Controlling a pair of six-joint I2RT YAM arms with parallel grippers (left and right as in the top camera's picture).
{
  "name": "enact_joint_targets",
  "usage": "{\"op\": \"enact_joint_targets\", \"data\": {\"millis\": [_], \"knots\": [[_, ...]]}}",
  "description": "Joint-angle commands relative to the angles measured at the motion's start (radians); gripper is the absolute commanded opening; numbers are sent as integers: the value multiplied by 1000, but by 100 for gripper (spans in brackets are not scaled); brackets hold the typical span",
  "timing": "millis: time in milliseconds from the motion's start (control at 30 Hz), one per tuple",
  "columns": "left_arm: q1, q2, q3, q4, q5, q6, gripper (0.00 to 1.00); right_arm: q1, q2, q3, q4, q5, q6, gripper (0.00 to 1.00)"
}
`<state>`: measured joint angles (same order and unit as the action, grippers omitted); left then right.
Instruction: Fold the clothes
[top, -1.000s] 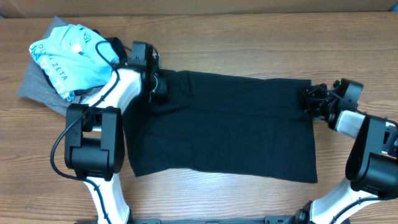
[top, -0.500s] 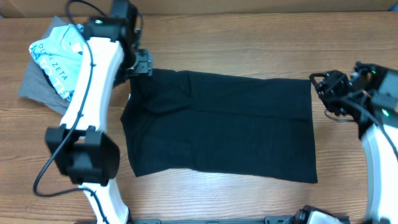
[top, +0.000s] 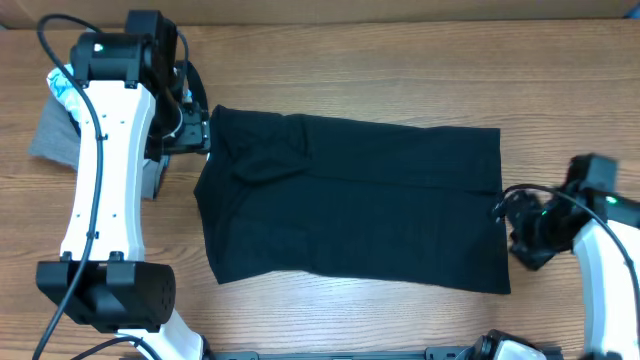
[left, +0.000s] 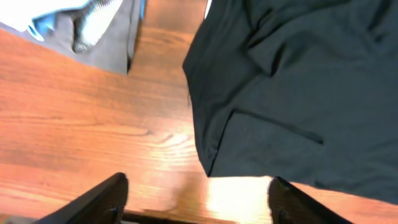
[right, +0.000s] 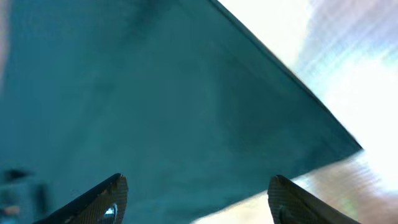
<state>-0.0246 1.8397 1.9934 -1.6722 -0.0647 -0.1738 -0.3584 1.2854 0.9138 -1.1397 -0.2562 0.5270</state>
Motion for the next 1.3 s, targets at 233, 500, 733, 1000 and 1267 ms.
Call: {"op": "enact_joint_targets", "data": {"millis": [233, 500, 733, 1000, 1267], "knots": [[3, -10, -177, -16, -29, -15, 78, -2, 240, -260, 105, 19, 48, 60], [79, -56, -304, 5, -56, -40, 80, -4, 251, -307, 204, 20, 108, 50], [138, -152, -488, 106, 134, 17, 82, -4, 251, -304, 217, 19, 121, 10], [115, -180, -789, 256, 302, 15, 82, -4, 250, -266, 189, 16, 36, 4], [114, -180, -1018, 404, 378, 16, 84, -4, 250, -266, 193, 15, 21, 4]]}}
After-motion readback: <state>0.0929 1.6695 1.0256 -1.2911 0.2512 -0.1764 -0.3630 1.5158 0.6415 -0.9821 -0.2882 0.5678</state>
